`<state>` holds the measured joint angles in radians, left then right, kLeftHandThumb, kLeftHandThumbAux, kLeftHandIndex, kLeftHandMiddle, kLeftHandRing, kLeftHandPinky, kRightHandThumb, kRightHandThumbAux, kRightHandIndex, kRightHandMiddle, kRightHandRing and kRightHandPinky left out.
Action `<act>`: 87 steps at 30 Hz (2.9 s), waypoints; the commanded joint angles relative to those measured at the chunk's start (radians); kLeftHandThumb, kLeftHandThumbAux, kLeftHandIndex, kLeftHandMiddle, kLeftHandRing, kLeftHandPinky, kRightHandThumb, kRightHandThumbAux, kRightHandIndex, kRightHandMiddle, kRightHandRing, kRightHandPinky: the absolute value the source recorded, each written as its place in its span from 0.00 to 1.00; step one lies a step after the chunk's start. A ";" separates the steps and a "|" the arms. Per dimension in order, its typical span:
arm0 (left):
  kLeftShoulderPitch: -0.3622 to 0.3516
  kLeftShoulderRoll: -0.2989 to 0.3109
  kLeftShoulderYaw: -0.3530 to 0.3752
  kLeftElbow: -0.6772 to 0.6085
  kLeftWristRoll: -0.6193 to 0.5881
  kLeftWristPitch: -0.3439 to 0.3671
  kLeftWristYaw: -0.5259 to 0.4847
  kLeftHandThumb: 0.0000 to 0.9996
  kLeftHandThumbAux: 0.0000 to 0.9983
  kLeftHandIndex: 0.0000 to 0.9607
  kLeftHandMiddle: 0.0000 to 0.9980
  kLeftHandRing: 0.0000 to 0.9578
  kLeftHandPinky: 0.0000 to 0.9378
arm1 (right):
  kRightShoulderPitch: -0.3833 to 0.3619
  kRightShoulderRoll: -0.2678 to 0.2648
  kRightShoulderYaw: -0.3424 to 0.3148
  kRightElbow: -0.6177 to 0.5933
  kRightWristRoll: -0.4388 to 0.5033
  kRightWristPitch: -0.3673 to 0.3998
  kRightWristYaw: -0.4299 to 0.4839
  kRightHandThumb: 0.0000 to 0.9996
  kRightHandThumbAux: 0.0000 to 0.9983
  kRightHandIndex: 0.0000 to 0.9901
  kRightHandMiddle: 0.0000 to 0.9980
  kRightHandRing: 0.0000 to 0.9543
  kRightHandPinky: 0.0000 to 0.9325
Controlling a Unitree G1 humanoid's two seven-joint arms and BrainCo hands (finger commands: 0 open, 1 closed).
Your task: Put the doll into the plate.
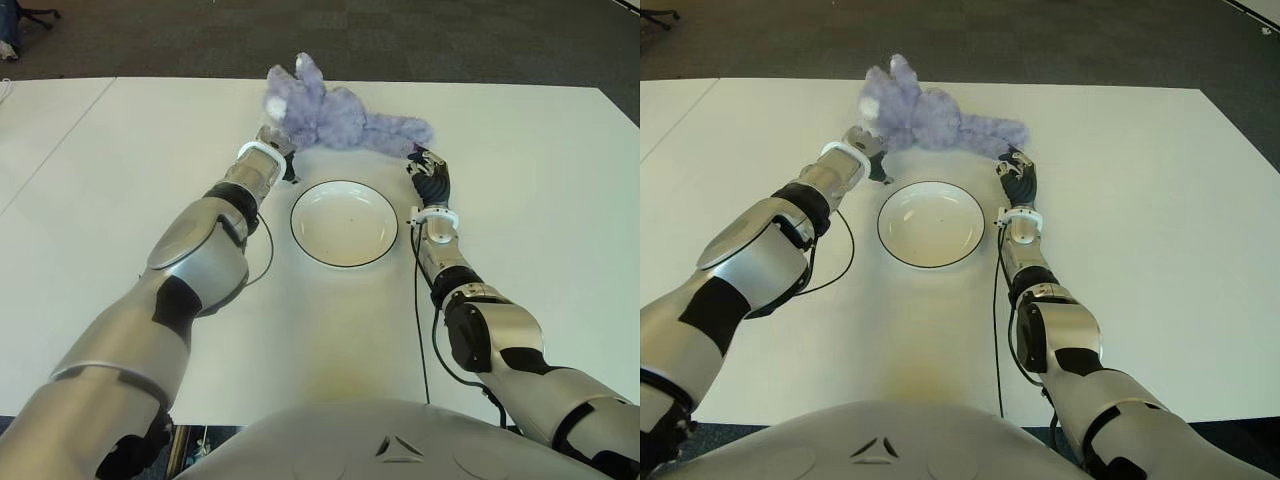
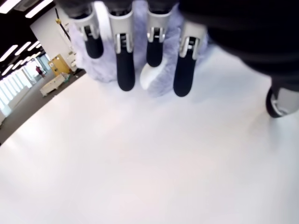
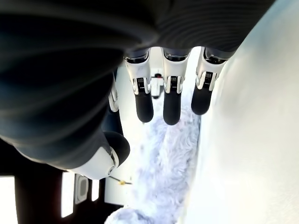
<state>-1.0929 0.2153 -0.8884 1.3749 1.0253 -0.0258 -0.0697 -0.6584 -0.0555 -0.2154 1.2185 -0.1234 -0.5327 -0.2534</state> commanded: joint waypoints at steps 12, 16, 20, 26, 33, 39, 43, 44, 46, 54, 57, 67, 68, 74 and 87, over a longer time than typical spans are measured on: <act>0.096 0.190 -0.011 -0.266 -0.049 -0.363 -0.358 0.14 0.45 0.01 0.06 0.02 0.00 | 0.210 0.018 0.005 0.130 0.003 0.110 0.013 0.68 0.74 0.40 0.16 0.16 0.19; 0.131 0.243 0.005 -0.391 -0.065 -0.358 -0.411 0.14 0.45 0.00 0.05 0.02 0.00 | 0.211 0.016 0.005 0.130 0.003 0.109 0.012 0.68 0.74 0.40 0.16 0.16 0.19; 0.190 0.324 0.027 -0.593 -0.076 -0.328 -0.484 0.15 0.47 0.00 0.05 0.02 0.00 | 0.209 0.011 0.010 0.130 -0.003 0.112 0.006 0.68 0.74 0.40 0.15 0.16 0.19; 0.284 0.468 0.103 -0.906 -0.096 -0.299 -0.578 0.11 0.46 0.00 0.02 0.00 0.00 | 0.206 0.005 0.011 0.130 -0.003 0.115 0.013 0.68 0.74 0.40 0.15 0.16 0.21; 0.375 0.557 0.178 -1.113 -0.106 -0.276 -0.635 0.12 0.44 0.00 0.01 0.01 0.00 | 0.206 0.004 0.005 0.130 0.004 0.111 0.019 0.68 0.74 0.40 0.16 0.17 0.22; 0.446 0.600 0.244 -1.257 -0.105 -0.257 -0.650 0.13 0.41 0.00 0.01 0.00 0.00 | 0.202 0.017 0.020 0.124 -0.013 0.073 -0.024 0.69 0.74 0.40 0.18 0.19 0.22; 0.442 0.601 0.288 -1.261 -0.099 -0.264 -0.598 0.13 0.40 0.00 0.01 0.00 0.00 | 0.191 0.033 0.085 0.113 -0.084 0.039 -0.139 0.68 0.74 0.40 0.18 0.18 0.18; 0.442 0.598 0.295 -1.260 -0.097 -0.265 -0.594 0.13 0.40 0.00 0.02 0.00 0.00 | 0.190 0.032 0.092 0.113 -0.089 0.037 -0.150 0.68 0.74 0.40 0.18 0.18 0.17; 0.438 0.590 0.310 -1.235 -0.097 -0.271 -0.566 0.13 0.40 0.00 0.02 0.00 0.00 | 0.185 0.033 0.115 0.109 -0.109 0.032 -0.188 0.68 0.74 0.40 0.18 0.18 0.17; 0.338 0.515 0.339 -0.863 -0.088 -0.265 -0.335 0.17 0.45 0.00 0.02 0.05 0.00 | 0.047 0.058 0.214 -0.055 -0.200 -0.029 -0.415 0.67 0.74 0.40 0.17 0.17 0.20; 0.289 0.468 0.312 -0.695 -0.069 -0.246 -0.279 0.17 0.47 0.00 0.02 0.05 0.00 | 0.007 0.053 0.211 -0.148 -0.195 -0.071 -0.437 0.68 0.74 0.40 0.18 0.19 0.21; 0.193 0.319 0.242 -0.305 -0.037 -0.187 -0.123 0.18 0.51 0.00 0.03 0.03 0.00 | -0.246 -0.113 0.109 -0.104 -0.085 -0.145 -0.366 0.67 0.74 0.40 0.18 0.16 0.14; 0.188 0.314 0.238 -0.292 -0.039 -0.186 -0.120 0.19 0.51 0.00 0.03 0.03 0.00 | -0.271 -0.132 0.099 -0.084 -0.074 -0.135 -0.346 0.67 0.74 0.40 0.17 0.15 0.12; 0.171 0.279 0.220 -0.217 -0.049 -0.184 -0.109 0.18 0.52 0.00 0.01 0.01 0.00 | -0.439 -0.248 0.099 0.021 -0.079 0.019 -0.215 0.33 0.75 0.18 0.09 0.06 0.02; 0.162 0.258 0.210 -0.173 -0.084 -0.212 -0.121 0.14 0.51 0.00 0.00 0.00 0.00 | -0.520 -0.346 0.274 0.099 -0.251 0.192 -0.181 0.21 0.71 0.05 0.02 0.00 0.00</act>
<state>-0.9668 0.5116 -0.6525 1.1725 0.9495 -0.2169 -0.1775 -1.2018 -0.4151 0.0182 1.2820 -0.3338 -0.3839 -0.4494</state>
